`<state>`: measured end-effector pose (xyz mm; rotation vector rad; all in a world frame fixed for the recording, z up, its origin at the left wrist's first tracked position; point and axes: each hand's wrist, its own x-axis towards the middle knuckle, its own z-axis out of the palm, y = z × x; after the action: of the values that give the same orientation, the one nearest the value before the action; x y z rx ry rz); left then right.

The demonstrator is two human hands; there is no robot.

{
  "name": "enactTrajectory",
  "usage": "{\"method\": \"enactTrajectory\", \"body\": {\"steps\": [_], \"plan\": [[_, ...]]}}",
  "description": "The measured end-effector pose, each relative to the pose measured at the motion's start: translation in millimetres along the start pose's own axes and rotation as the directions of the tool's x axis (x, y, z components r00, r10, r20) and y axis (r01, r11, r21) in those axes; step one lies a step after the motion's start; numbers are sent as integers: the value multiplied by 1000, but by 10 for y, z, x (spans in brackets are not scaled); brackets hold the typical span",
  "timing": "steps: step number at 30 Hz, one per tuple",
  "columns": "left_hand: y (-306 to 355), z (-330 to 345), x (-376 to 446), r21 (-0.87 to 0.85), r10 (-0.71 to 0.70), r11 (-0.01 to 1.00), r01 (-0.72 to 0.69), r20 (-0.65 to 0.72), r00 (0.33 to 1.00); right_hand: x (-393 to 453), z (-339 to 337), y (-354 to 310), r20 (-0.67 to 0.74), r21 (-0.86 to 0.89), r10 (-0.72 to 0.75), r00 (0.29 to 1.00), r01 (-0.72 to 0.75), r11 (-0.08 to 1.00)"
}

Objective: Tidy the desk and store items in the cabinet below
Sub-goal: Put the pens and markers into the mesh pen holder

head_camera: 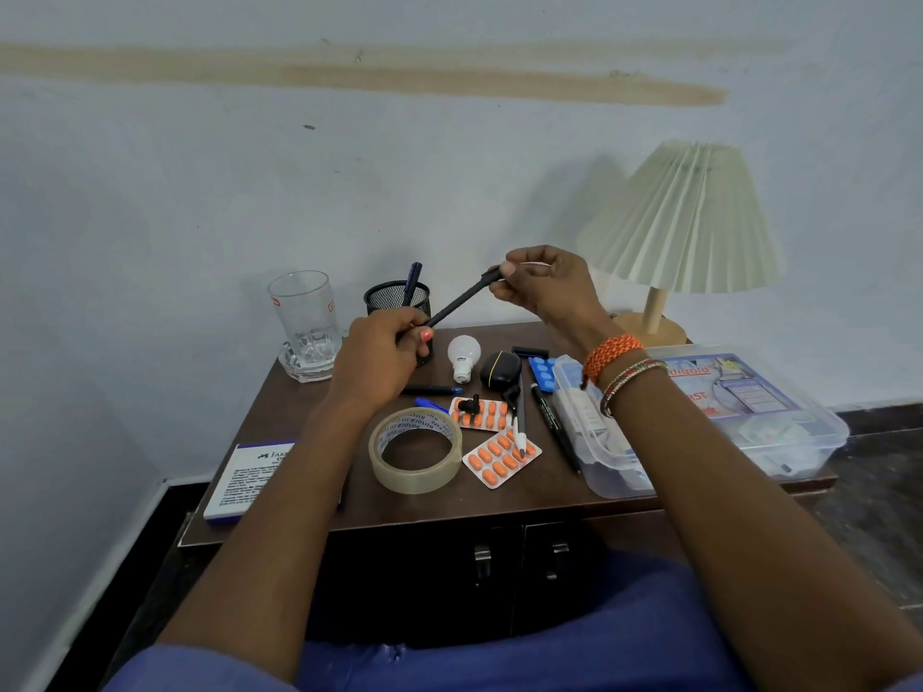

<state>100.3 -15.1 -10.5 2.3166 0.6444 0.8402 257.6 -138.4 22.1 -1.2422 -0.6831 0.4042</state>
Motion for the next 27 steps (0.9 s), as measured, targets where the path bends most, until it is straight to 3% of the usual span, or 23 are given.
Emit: {"method": "enactTrajectory", "body": {"steps": [2,6,9,12,16,23,27], "plan": [[100,40,-11,-29,9,1000,-9,4,1000,4,49,6,-74,55,-26,997,30,998],[315,122,-46,-50,-12,999,11,-14,1000,-9,144,1,-145,-70,-94,985,85,994],[482,150,-126,-66,-64,996,56,-122,990,-15,206,-37,-168,-100,-132,977,116,988],[648,129,-183,164,62,986,-23,-237,969,-20,281,-85,-215,-72,-106,971,92,993],[687,75,-181,440,250,888,-134,-217,944,-37,326,-153,-224,116,-16,974,43,992],[465,49,-136,499,274,851,-165,-152,950,-59,431,64,-185,233,182,966,-137,963],[297,97,-114,508,224,851,-134,-120,967,-94,483,123,-200,102,141,970,-122,987]]}}
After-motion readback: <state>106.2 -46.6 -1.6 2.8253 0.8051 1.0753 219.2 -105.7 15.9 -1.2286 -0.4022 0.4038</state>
